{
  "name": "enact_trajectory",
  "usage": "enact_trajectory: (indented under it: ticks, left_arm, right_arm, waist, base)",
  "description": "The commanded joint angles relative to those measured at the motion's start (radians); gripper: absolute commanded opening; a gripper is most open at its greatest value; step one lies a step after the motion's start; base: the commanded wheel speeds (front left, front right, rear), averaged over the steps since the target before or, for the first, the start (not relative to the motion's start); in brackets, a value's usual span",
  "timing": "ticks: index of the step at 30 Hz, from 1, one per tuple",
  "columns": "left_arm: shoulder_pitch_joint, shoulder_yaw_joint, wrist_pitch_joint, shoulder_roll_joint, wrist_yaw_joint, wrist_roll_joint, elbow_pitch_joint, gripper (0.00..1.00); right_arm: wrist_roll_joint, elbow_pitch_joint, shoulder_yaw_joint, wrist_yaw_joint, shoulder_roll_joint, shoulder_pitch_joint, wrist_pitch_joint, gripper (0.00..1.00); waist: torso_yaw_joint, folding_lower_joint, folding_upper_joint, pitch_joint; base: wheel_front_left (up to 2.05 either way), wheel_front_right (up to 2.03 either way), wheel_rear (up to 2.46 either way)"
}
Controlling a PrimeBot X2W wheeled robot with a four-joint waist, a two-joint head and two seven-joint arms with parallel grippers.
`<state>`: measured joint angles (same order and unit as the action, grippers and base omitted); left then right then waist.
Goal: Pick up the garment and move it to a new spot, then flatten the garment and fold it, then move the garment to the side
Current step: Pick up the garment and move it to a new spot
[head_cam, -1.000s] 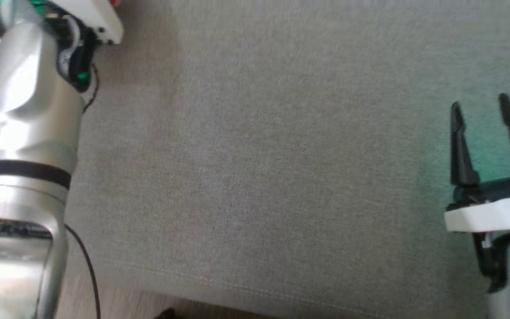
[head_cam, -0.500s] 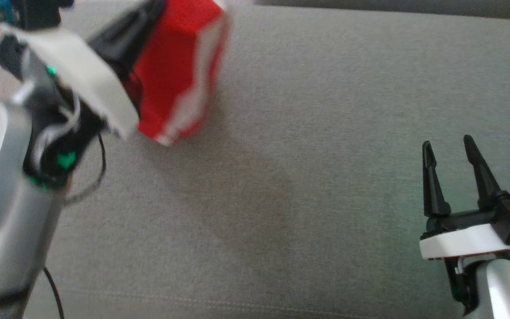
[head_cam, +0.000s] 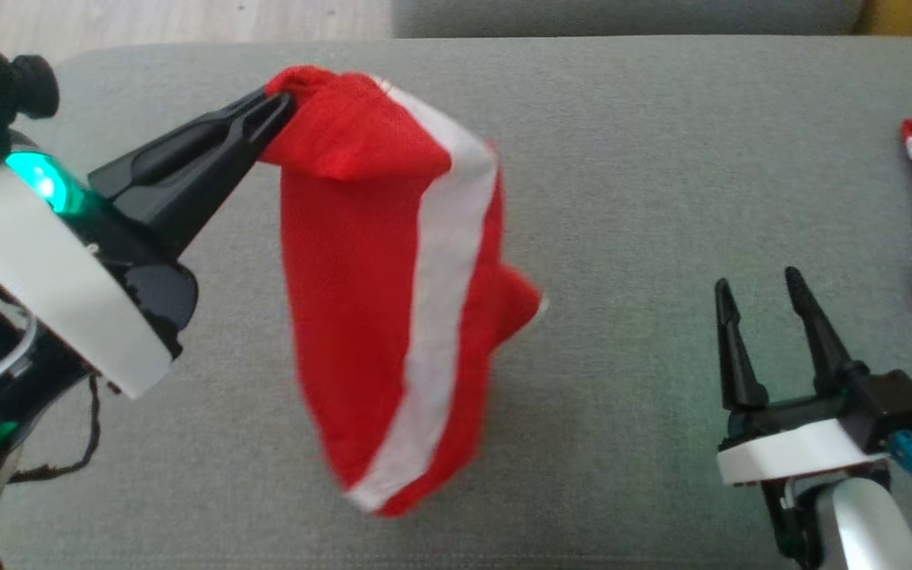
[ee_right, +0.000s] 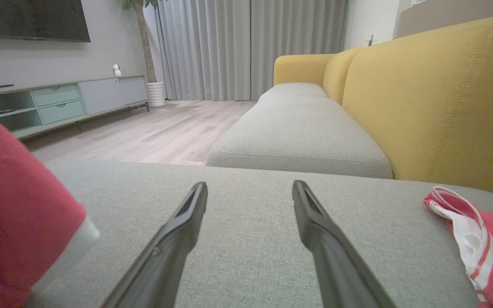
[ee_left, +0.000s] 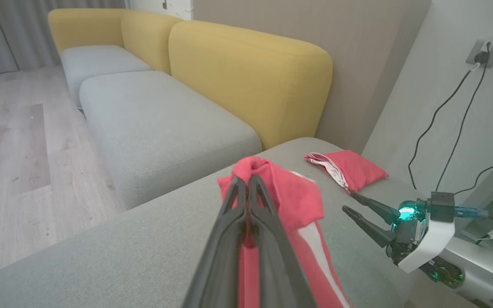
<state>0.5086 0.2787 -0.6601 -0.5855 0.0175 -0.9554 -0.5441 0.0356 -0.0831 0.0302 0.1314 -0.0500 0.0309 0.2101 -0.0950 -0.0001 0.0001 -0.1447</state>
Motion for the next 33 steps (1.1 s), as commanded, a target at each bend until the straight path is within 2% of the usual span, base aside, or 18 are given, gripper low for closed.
enact_trajectory:
  ticks: [1,4,8,15,19,22,23,24,25,29,33]
  left_arm:
    - [0.046,-0.037,-0.012,-0.029,-0.001,-0.015,-0.012,0.0]
    - [0.068,0.018,-0.038,-0.015,-0.015,-0.007,0.04,0.0]
    - [0.101,0.095,-0.058,0.036,-0.023,0.004,0.121,0.0]
    - [0.196,0.273,-0.031,0.218,-0.074,0.069,0.481,0.0]
    - [0.248,0.367,0.017,0.268,-0.117,0.147,0.682,0.0]
    - [0.287,0.392,0.116,0.306,-0.131,0.193,0.812,0.0]
    - [0.304,0.391,0.165,0.316,-0.132,0.218,0.851,0.17]
    - [0.321,0.392,0.222,0.322,-0.133,0.25,0.887,0.75]
    - [0.335,0.391,0.277,0.328,-0.129,0.28,0.923,1.0]
    - [0.366,0.395,0.461,0.354,-0.114,0.362,1.041,1.0]
    - [0.351,0.371,0.596,0.39,-0.1,0.36,1.089,1.0]
  right_arm:
    - [0.012,0.021,0.036,-0.001,-0.002,0.035,0.013,1.0]
    - [0.018,0.009,0.052,-0.001,-0.001,0.048,0.021,1.0]
    - [0.029,-0.001,0.063,-0.001,-0.001,0.063,0.028,1.0]
    - [0.06,-0.039,0.103,-0.001,0.0,0.099,0.043,1.0]
    - [0.078,-0.059,0.132,-0.001,0.0,0.119,0.048,1.0]
    - [0.088,-0.07,0.146,-0.001,0.0,0.127,0.05,1.0]
    - [0.091,-0.073,0.147,-0.001,0.0,0.13,0.05,1.0]
    - [0.094,-0.075,0.148,-0.001,0.0,0.131,0.051,1.0]
    - [0.097,-0.075,0.147,-0.001,0.0,0.132,0.051,1.0]
    - [0.099,-0.065,0.137,-0.001,0.0,0.126,0.051,1.0]
    - [0.093,-0.057,0.106,-0.001,0.0,0.12,0.051,1.0]
  waist:
    - [0.027,0.0001,-0.0001,-0.004]
    - [0.065,0.0001,-0.0001,-0.012]
    - [0.104,0.0001,-0.0001,-0.029]
    - [0.21,0.0001,-0.0001,-0.058]
    - [0.273,0.0001,-0.0001,-0.074]
    - [0.308,0.0001,-0.0001,-0.088]
    - [0.316,0.0001,-0.0001,-0.092]
    - [0.323,0.0001,-0.0001,-0.096]
    - [0.328,0.0001,-0.0001,-0.097]
    - [0.328,0.0001,-0.0001,-0.098]
    - [0.301,0.0001,-0.0001,-0.089]
  base:
    - [0.0,0.0,0.0]
    - [0.0,0.0,0.0]
    - [0.0,0.0,0.0]
    - [0.0,0.0,0.0]
    - [0.0,0.0,0.0]
    - [0.0,0.0,0.0]
    - [0.0,0.0,0.0]
    - [0.0,0.0,0.0]
    - [0.0,0.0,0.0]
    - [0.0,0.0,0.0]
    - [0.0,0.0,0.0]
